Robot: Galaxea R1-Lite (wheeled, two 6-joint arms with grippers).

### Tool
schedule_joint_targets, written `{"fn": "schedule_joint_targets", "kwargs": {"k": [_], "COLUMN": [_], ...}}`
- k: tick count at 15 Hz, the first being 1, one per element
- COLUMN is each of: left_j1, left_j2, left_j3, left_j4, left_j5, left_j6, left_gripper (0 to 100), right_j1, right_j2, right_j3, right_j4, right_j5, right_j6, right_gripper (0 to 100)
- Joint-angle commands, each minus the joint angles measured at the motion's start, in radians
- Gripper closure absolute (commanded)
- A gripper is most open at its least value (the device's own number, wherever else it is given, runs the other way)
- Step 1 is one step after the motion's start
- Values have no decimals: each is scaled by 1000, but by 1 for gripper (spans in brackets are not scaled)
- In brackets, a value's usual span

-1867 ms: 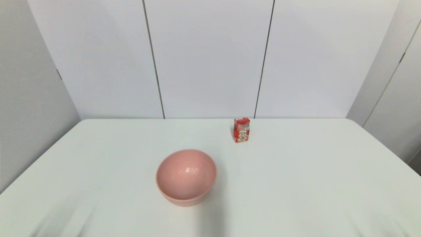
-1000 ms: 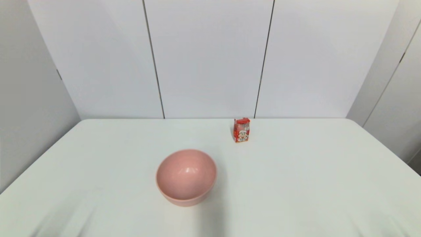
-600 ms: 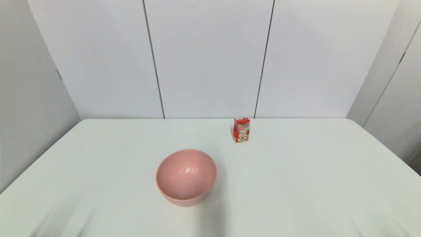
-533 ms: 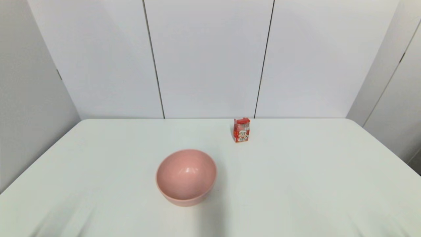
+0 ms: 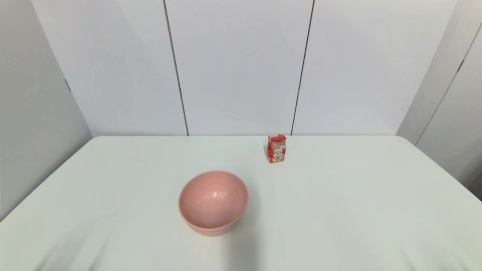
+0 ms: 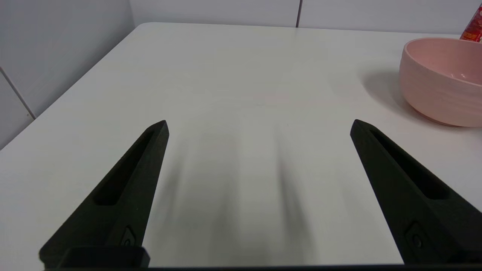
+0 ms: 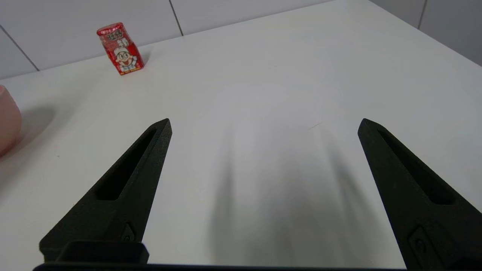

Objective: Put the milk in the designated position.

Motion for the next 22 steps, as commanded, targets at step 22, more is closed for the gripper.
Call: {"fn": "schedule_joint_targets", "kwargs": {"k": [22], "left_j1": [1], "left_j2": [1], "left_j3": [0], "left_j4": [0], "left_j5": [0], "left_j6": [-1], "left_gripper": [0], "right_j1": [196], "right_j2": [1285], "right_j3": [-621], "right_j4": [-431], "right_j5": [269], "right_j6": [-133], "right_gripper": [0]}}
